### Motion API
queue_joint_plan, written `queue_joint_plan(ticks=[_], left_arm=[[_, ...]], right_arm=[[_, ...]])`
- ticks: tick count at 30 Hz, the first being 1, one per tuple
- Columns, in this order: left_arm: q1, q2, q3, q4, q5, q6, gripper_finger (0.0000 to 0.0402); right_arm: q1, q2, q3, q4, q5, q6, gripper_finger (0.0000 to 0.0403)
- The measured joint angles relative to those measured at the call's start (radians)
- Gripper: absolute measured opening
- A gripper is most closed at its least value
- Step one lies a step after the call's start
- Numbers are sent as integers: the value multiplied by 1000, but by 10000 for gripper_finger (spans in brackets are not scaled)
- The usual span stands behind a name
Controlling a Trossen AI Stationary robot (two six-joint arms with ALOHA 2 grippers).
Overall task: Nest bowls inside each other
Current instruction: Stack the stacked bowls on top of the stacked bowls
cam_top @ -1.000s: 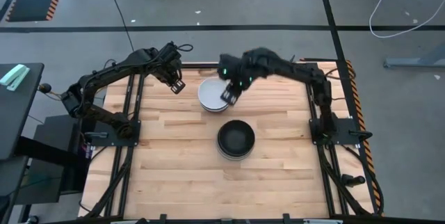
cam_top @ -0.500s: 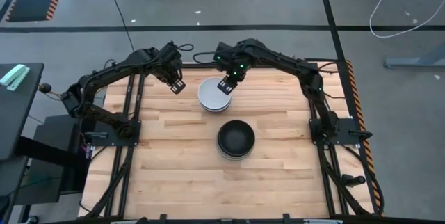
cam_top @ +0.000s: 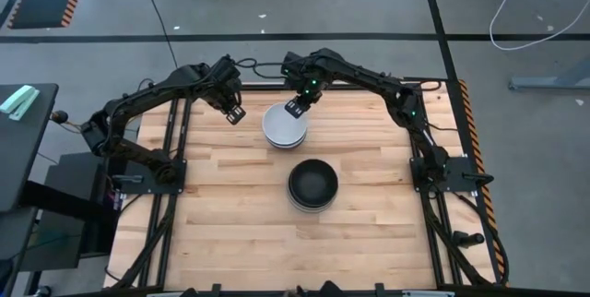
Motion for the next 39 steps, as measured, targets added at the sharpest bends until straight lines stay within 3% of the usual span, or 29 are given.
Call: queue_joint_plan(ticks=[7,18,23,28,39], left_arm=[[0,0,0,-1,0,0,28],[0,0,0,-1,1,-7,8],[-1,0,0,-2,3,-7,25],[-11,0,0,-3,13,-7,34],[-17,0,0,-3,13,-7,10]], right_arm=[[-7,14,1,14,-21,8,116],[-7,14,1,21,-29,15,117],[-7,25,-1,29,-50,15,117],[-7,25,-51,68,-66,26,117],[-6,25,-145,114,-72,18,116]])
